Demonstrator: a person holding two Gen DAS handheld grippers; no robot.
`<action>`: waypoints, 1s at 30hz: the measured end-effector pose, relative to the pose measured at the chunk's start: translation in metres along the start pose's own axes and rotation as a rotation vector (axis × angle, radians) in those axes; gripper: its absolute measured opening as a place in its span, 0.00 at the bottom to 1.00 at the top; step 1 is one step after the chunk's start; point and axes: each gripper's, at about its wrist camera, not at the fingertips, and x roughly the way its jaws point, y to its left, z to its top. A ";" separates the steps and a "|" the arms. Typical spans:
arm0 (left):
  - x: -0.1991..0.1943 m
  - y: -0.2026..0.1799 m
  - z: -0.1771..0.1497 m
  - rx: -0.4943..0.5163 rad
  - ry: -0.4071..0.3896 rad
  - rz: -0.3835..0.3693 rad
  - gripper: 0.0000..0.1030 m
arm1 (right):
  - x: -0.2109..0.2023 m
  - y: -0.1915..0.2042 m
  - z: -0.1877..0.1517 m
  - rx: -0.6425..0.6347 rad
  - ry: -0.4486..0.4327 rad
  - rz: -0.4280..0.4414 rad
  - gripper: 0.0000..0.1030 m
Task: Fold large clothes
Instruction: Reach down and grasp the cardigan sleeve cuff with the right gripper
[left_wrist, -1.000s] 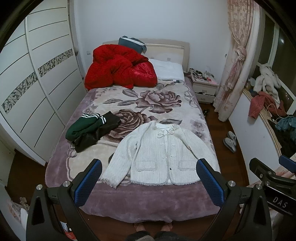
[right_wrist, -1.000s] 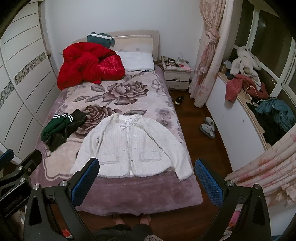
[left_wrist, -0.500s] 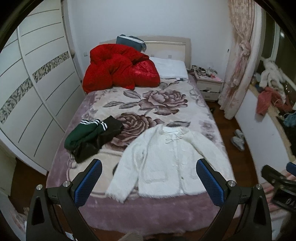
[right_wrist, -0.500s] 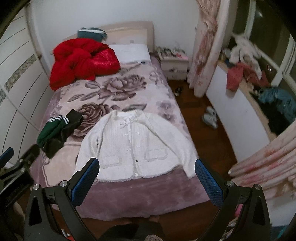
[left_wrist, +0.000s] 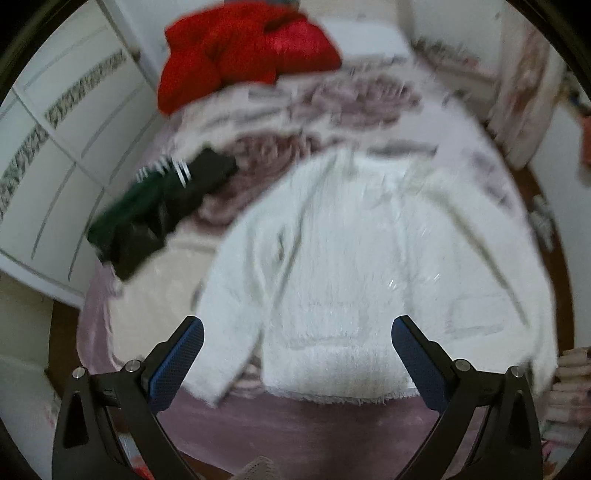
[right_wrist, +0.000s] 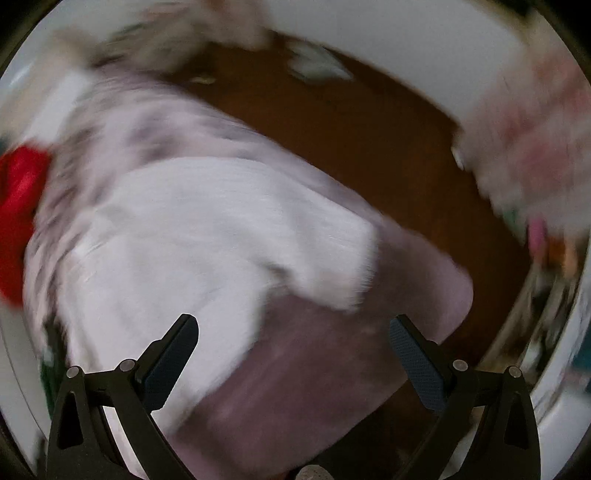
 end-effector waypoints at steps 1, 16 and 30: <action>0.026 -0.008 -0.005 -0.011 0.034 0.021 1.00 | 0.029 -0.019 0.011 0.061 0.033 0.002 1.00; 0.187 -0.028 -0.044 0.018 0.176 0.118 1.00 | 0.175 -0.069 0.034 0.395 -0.104 0.227 0.16; 0.159 0.086 -0.064 -0.144 0.100 0.079 1.00 | -0.022 0.246 -0.006 -0.281 -0.251 0.257 0.11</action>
